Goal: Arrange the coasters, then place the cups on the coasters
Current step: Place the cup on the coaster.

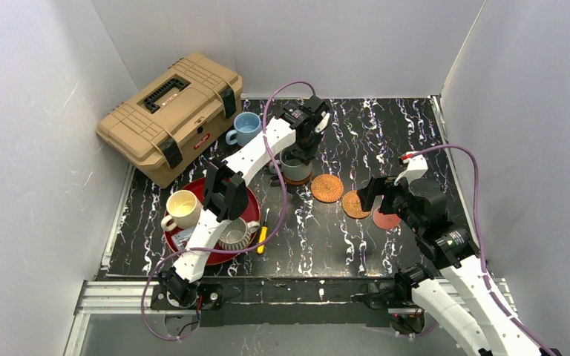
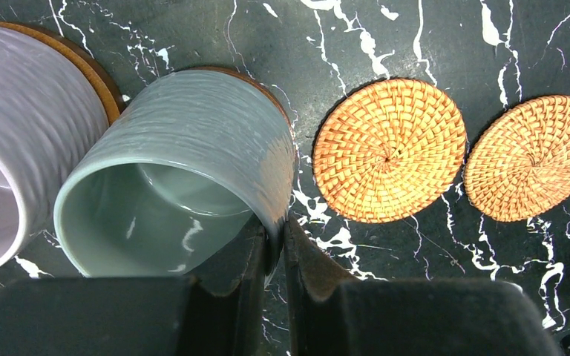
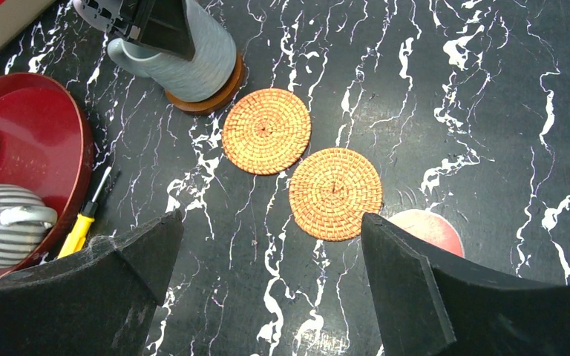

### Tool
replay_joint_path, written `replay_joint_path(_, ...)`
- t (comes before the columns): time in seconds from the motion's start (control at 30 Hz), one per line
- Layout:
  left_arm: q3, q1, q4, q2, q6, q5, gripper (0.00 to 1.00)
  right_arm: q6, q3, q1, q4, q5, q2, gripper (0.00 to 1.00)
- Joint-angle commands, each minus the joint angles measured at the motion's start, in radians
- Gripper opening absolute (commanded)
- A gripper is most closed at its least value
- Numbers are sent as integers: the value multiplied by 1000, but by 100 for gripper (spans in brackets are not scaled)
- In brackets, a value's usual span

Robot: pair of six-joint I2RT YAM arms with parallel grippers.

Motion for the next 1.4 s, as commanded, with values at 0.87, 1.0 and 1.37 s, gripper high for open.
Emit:
replay_joint_path(0.87, -48, 16, 55, -178, -3, -19, 63, 8, -9, 5, 41, -8, 3, 98)
replay_joint_path(1.0, -121, 15, 104, -263, -8, 10, 67, 11, -8, 5, 39, -9, 5, 98)
replay_joint_path(1.37, -696, 100, 411, -632, 17, 277, 77, 13, 8, 5, 38, -17, 7, 98)
